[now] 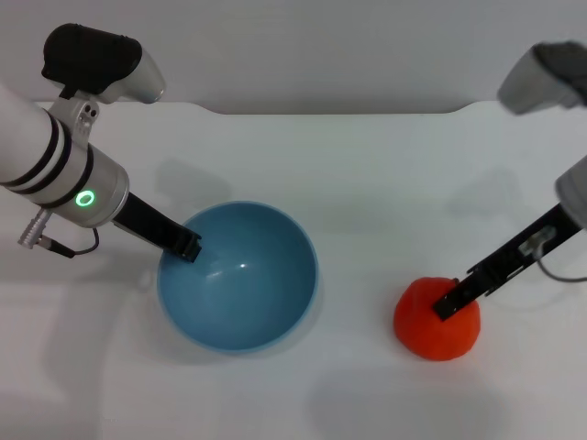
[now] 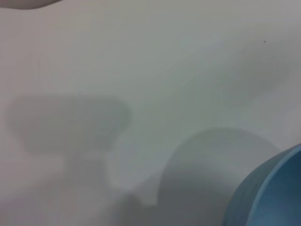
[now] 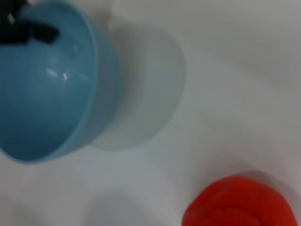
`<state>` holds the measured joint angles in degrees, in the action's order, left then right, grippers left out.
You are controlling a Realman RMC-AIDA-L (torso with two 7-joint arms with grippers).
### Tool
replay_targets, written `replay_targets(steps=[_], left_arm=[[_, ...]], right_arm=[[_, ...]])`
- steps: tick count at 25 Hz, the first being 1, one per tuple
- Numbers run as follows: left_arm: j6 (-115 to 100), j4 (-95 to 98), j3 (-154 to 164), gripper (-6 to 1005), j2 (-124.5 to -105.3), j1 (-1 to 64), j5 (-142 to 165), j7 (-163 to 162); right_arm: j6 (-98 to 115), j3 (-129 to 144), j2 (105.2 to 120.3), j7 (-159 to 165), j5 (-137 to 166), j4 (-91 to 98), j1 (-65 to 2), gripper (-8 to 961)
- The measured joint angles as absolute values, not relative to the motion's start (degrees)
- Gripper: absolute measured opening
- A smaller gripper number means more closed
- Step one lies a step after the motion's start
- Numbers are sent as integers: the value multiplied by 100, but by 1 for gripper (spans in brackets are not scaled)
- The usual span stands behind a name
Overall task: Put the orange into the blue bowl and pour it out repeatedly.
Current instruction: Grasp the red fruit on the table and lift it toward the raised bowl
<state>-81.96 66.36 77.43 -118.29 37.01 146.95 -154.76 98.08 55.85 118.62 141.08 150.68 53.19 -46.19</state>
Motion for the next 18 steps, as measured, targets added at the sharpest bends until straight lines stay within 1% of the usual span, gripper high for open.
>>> replay_targets(steps=[7,13,18], left_arm=[[-8217,6636,7749,-2,-11830,3724,14701,-15469],[-8238,6636,7773,-1,-11837,3732,14693,-15468],[-8238,6636,7806,-2,-11841,3752,14689,-15468]], right_arm=[[8817,6347,11884,14218,15053,4805,-4660,557],[8539,6414,11887,14219,15045,4797,-4620,545],[8518,6396,11869,14102,15045,4855,-4571,331]])
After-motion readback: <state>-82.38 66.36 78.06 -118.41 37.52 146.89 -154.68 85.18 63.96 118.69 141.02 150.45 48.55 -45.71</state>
